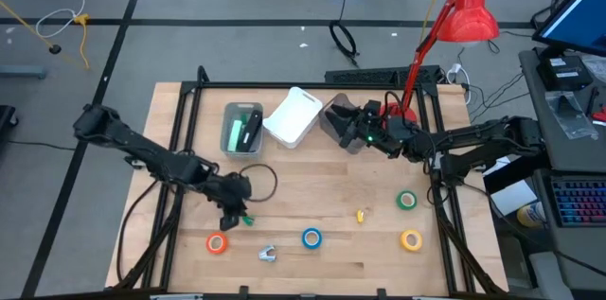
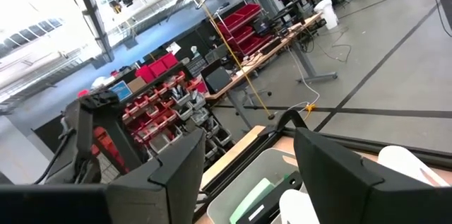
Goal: Pick and place Stapler, Stapler remover, tape
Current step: Put the small green stapler into the gray bin
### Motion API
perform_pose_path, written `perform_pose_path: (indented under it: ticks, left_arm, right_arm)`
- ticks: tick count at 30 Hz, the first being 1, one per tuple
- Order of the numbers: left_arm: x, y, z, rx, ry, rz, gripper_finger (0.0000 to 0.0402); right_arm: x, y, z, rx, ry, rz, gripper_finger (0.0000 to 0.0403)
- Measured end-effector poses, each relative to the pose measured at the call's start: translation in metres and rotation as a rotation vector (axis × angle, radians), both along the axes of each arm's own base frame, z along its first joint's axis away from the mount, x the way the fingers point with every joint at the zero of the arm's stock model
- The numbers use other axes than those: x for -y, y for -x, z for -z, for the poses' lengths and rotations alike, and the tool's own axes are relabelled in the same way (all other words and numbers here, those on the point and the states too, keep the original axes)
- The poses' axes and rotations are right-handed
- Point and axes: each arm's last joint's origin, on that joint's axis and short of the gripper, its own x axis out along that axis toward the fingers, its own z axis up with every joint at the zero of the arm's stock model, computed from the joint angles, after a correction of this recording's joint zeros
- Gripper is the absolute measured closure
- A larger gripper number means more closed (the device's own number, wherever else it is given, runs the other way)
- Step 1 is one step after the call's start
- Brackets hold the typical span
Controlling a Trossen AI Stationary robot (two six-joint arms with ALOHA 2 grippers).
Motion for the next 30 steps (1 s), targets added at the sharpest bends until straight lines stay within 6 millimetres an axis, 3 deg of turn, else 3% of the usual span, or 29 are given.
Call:
perform_pose_path:
  ticks: [10, 30]
  left_arm:
    - [0.021, -0.010, 0.023, -0.026, -0.235, 0.347, 0.0305]
    - [0.024, -0.009, 0.028, -0.045, -0.276, 0.343, 0.0300]
  right_arm:
    - [0.000, 0.000, 0.000, -0.002, 0.000, 0.000, 0.0193]
    - [0.000, 0.000, 0.000, -0.003, 0.000, 0.000, 0.0193]
